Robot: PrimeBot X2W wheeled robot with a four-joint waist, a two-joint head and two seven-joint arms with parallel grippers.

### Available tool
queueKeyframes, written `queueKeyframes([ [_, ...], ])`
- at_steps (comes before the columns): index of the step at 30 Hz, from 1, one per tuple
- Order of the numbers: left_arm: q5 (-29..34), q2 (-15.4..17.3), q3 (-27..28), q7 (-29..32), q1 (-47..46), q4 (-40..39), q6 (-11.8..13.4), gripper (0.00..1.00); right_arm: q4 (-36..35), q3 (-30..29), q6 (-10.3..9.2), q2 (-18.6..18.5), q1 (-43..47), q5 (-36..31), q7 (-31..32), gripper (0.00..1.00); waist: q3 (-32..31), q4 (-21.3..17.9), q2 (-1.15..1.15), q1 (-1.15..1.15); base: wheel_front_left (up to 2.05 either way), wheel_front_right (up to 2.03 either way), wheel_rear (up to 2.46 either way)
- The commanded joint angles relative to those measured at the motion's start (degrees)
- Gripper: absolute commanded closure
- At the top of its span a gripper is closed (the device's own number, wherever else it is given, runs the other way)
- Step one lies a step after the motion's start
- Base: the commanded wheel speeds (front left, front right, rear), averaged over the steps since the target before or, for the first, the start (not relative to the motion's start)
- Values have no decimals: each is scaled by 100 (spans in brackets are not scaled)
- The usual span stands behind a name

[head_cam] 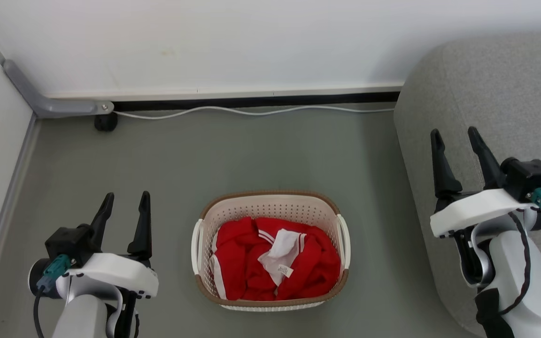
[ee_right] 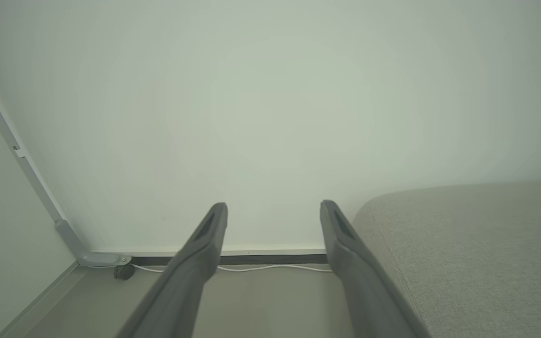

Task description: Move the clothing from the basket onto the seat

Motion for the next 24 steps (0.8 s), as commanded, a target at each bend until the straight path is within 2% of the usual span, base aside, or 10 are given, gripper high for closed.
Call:
queueKeyframes([
  [1,-31,86,92,-59,-317,-174,-6,0,-235,79,25,34,-225,-53,-78,0,318,-38,0,0,0,0,0],
  [4,-85,77,16,-59,-386,-186,-6,0,-413,25,25,48,-308,-97,-78,0,549,-60,0,0,0,0,0],
  [15,-507,77,-478,-59,-989,-201,-6,0,-1287,-70,25,111,-948,-211,-78,0,1984,-325,0,0,0,0,0],
  [21,-851,174,-1192,-59,-1478,-13,-6,0,-1662,-53,25,118,-1312,-70,-78,0,2795,-409,0,0,0,0,0],
  [24,-1128,252,-1719,-59,-1738,238,-6,0,-1755,-13,25,119,-1466,-2,-78,0,3104,-462,0,0,0,0,0],
])
